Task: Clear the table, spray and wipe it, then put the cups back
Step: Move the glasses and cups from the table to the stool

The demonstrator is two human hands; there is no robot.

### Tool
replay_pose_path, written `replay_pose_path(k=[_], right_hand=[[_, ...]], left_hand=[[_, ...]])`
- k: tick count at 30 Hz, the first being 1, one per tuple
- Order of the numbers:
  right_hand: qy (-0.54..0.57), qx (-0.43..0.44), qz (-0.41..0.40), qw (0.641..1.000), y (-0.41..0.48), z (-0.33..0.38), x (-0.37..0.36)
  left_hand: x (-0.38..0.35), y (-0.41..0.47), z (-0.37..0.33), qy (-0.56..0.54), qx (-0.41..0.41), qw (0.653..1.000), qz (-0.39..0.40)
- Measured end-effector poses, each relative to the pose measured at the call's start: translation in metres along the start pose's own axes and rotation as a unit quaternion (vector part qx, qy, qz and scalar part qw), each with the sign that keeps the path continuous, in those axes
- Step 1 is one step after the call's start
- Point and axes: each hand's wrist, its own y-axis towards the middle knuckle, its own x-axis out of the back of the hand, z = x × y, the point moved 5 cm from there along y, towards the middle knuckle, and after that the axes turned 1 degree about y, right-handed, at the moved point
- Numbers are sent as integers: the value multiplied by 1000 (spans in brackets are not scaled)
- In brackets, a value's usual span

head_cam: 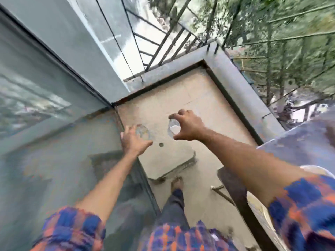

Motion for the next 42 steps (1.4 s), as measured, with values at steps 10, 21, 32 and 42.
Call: replay_pose_path(k=[10,21,32,42], right_hand=[[61,-89,21,994,99,-23,-117],[28,-83,13,996,125,-16,-162],[190,-160,41,968,92,-39,-75],[96,-147,-53,983,-66,-93,130]], left_hand=[[-92,77,104,-1,53,999,2],[-126,98,105,41,32,999,1],[-56,82,44,-57,13,998,-26],[-14,13,-187,-188,-229,955,28]])
